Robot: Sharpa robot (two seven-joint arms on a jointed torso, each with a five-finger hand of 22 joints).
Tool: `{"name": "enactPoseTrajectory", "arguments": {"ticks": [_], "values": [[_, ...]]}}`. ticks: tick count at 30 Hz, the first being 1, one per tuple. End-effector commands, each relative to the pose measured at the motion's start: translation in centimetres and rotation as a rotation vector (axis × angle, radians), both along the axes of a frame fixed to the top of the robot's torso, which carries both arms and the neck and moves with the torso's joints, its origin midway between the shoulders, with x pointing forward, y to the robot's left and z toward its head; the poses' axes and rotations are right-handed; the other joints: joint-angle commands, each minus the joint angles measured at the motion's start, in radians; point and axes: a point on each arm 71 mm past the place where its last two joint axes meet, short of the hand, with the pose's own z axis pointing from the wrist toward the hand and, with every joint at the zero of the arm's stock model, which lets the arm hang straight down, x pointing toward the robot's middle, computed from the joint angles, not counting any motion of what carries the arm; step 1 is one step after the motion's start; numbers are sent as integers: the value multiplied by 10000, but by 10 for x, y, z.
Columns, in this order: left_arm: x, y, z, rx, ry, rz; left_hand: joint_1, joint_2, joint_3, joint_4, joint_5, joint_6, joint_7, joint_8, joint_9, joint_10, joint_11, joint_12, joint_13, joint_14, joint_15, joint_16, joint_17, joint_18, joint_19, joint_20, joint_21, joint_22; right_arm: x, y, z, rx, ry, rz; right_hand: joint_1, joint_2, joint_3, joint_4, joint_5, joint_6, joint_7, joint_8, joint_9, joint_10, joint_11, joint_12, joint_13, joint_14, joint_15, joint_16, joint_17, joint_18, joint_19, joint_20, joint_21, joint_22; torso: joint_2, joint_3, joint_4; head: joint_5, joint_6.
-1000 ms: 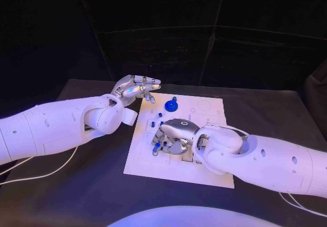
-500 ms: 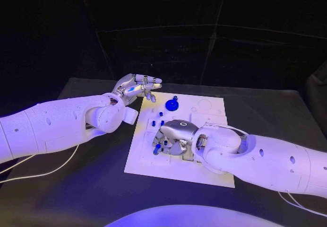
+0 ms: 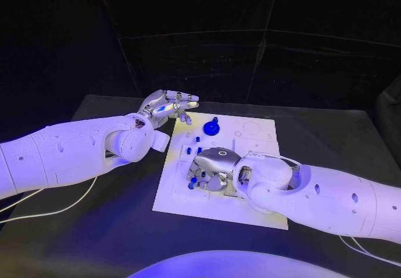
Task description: Assemble the parts on the task board
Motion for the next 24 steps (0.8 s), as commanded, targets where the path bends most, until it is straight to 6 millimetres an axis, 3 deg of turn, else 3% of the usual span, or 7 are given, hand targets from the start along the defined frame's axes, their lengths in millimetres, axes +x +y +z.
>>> {"name": "enactPoseTrajectory", "arguments": {"ticks": [1, 7, 11, 14, 19, 24], "values": [[0, -1, 1, -96, -32, -122, -35, -24, -31, -21, 46, -53, 46, 54, -12, -16, -4, 31, -7, -35, 1, -2, -9, 128, -38, -12, -69, -14, -1, 2, 0, -415, -309, 66, -102, -97, 56, -3, 74, -10, 49, 17, 8, -5, 64, -70, 6, 121, 4, 2, -32, -60, -56, 73, -34, -36, 4, -4, -1, -14, 0], [0, -1, 1, -94, -28, -121, -35, -24, -31, -21, 46, -53, 46, 54, -12, -16, -4, 31, -7, -35, 1, -2, -9, 128, -38, -12, -69, -14, -2, 4, 0, -432, -540, 135, -422, -351, 37, 2, 179, -271, 142, -28, -26, -308, 179, -314, -23, 2, 92, -242, -402, 28, -365, 137, -296, -431, -6, -8, -1, -15, -2], [0, -1, 1, -94, -22, -123, -35, -24, -31, -21, 46, -53, 46, 54, -12, -16, -4, 31, -7, -35, 1, -2, -9, 128, -38, -12, -69, -14, -3, 6, 2, -227, -676, 234, -743, -674, -152, 24, 315, -619, 320, -20, -33, -964, 357, -382, -30, -278, 261, -815, -1185, 213, -1007, 273, -907, -1294, -5, -6, -1, -24, 6], [0, -1, 1, -95, -19, -127, -35, -24, -31, -21, 46, -53, 46, 54, -12, -16, -4, 31, -7, -35, 1, -2, -9, 128, -38, -12, -69, -14, -4, 7, 4, -2, -772, 281, -894, -794, -426, -13, 431, -939, 381, -26, -40, -1365, 456, -329, -19, -514, 334, -1245, -1779, 332, -1413, 374, -1323, -1838, -9, -7, -1, -20, 12], [0, -1, 1, -95, -7, -135, -35, -24, -31, -21, 46, -53, 46, 54, -12, -16, -4, 31, -7, -35, 1, -2, -9, 128, -38, -12, -69, -14, -4, 5, 8, 620, -978, 214, -996, -797, -956, -64, 492, -1470, 388, -33, -42, -1931, 516, -289, -14, -819, 389, -1755, -2523, 467, -1869, 441, -1847, -2490, -7, -7, -7, -37, 28], [-1, -1, 1, -94, 9, -147, -35, -24, -31, -21, 46, -53, 46, 54, -12, -16, -4, 31, -7, -35, 1, -2, -9, 128, -38, -12, -69, -14, -5, 0, 11, 1137, -955, 94, -1007, -724, -1331, -77, 550, -1675, 404, -18, -27, -2102, 529, -173, 6, -859, 402, -1830, -2687, 483, -1906, 458, -1963, -2608, -2, 5, -5, -66, 51]]}}
